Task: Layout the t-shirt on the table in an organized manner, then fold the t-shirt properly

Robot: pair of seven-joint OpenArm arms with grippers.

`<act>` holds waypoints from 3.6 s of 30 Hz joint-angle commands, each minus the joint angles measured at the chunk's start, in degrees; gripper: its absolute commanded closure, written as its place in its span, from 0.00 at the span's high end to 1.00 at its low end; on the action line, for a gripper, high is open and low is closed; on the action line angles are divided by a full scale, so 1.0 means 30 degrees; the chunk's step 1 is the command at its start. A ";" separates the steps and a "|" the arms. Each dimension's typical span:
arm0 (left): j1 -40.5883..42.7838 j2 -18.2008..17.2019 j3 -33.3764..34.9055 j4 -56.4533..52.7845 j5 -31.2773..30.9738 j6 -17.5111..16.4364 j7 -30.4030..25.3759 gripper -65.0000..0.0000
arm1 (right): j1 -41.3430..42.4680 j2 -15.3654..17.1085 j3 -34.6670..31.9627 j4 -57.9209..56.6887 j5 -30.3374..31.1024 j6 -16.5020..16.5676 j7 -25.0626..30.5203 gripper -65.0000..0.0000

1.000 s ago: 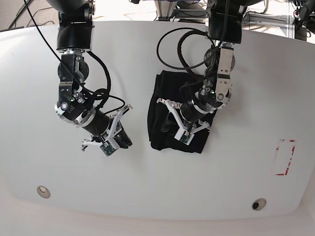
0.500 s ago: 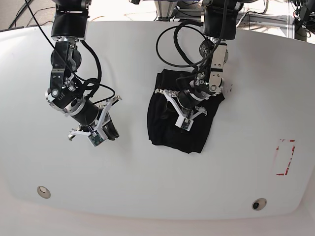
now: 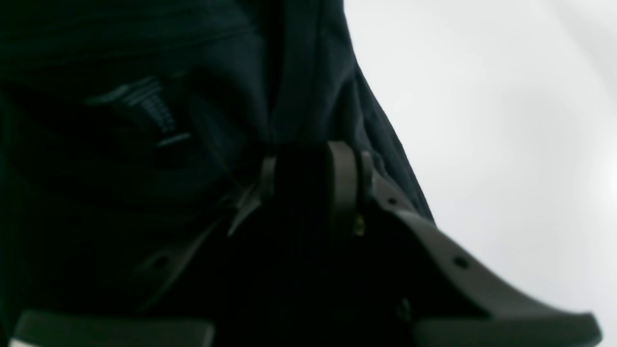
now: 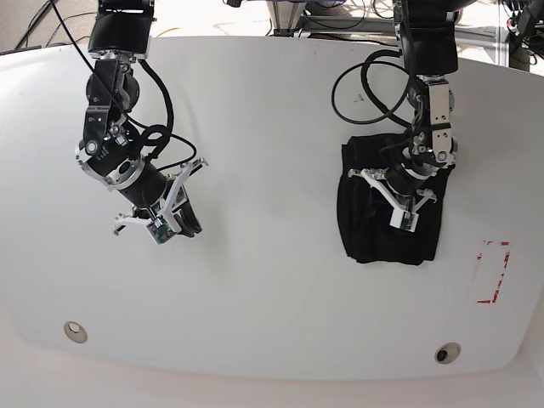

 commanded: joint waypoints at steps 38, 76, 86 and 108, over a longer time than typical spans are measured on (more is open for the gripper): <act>0.1291 -0.0680 -0.5477 0.5933 0.0895 -0.4037 0.7714 0.19 | -0.1970 0.0092 0.0086 0.2236 0.0275 -0.0025 0.0475 0.09; 0.3635 -0.3844 -1.1133 0.4087 0.0836 -0.4754 0.5956 0.19 | -0.1999 0.0062 0.0027 0.2207 0.1565 -0.0025 0.0475 0.09; 0.3547 -0.2965 -0.7675 0.8043 0.0836 -0.4754 0.6015 0.19 | -0.1940 0.0209 0.0056 0.2207 0.1535 -0.0025 0.0475 0.09; 0.5101 0.0551 -0.2518 1.0915 0.0924 0.0799 -0.2923 0.19 | -0.3200 -0.1227 0.0437 -0.1749 -0.5498 -0.0977 1.0585 0.09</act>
